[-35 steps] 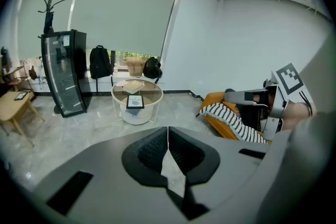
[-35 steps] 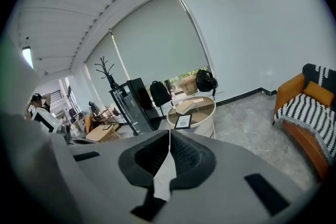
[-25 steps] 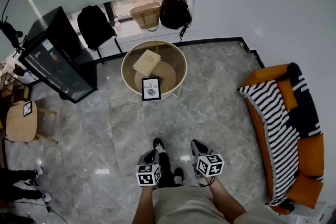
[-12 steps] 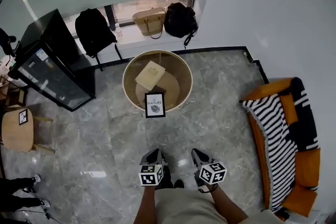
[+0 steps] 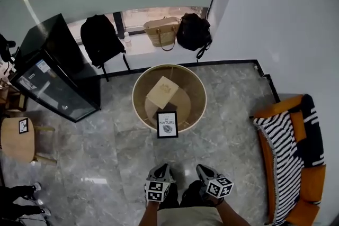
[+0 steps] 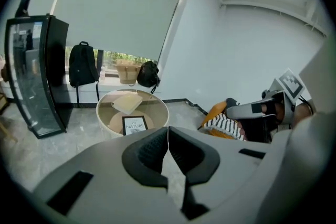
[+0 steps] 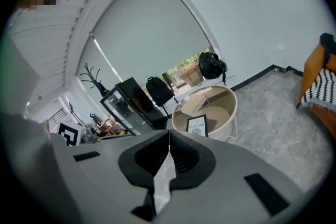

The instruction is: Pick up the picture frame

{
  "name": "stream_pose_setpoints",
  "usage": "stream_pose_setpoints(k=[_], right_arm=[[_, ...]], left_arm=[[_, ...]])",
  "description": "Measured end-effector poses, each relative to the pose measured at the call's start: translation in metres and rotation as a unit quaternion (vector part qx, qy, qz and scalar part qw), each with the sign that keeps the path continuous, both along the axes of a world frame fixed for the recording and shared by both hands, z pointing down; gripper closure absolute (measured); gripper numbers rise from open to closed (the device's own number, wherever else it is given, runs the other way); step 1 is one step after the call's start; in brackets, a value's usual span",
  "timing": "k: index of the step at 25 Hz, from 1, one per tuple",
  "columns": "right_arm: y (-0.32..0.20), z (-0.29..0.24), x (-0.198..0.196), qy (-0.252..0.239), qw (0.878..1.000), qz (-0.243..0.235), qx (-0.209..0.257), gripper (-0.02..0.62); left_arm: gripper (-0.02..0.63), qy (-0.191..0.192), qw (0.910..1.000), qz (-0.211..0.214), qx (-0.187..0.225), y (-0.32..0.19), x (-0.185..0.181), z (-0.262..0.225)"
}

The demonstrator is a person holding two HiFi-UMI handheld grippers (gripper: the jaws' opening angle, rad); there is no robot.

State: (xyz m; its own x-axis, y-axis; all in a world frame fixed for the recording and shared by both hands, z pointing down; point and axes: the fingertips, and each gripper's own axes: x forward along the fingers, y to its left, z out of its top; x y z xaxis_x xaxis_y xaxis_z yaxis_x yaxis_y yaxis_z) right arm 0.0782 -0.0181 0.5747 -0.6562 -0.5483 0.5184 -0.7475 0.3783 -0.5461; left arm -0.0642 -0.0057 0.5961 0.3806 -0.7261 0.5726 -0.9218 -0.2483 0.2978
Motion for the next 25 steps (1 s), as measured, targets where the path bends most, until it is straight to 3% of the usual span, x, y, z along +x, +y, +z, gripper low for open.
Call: stream_pose_setpoints(k=[7, 10, 15, 20, 25], right_arm=[[-0.009, 0.035, -0.045, -0.059, 0.997, -0.035, -0.035, 0.561], [-0.028, 0.062, -0.042, -0.039, 0.998, -0.037, -0.038, 0.561], [-0.059, 0.104, -0.045, -0.041, 0.998, -0.024, -0.051, 0.561], [-0.085, 0.152, -0.050, -0.031, 0.997, -0.029, -0.064, 0.561], [-0.105, 0.184, -0.064, -0.073, 0.993, -0.064, -0.068, 0.561]], left_arm=[[0.585, 0.055, 0.9982, -0.014, -0.021, -0.011, -0.030, 0.042], [0.586, 0.053, 0.9976, -0.016, -0.040, -0.020, -0.033, 0.081], [0.586, 0.068, 0.9937, -0.056, -0.069, -0.038, -0.052, 0.133], [0.586, 0.054, 0.9953, -0.036, -0.072, -0.064, -0.057, 0.157], [0.586, 0.053, 0.9954, -0.030, -0.075, -0.087, -0.060, 0.177]])
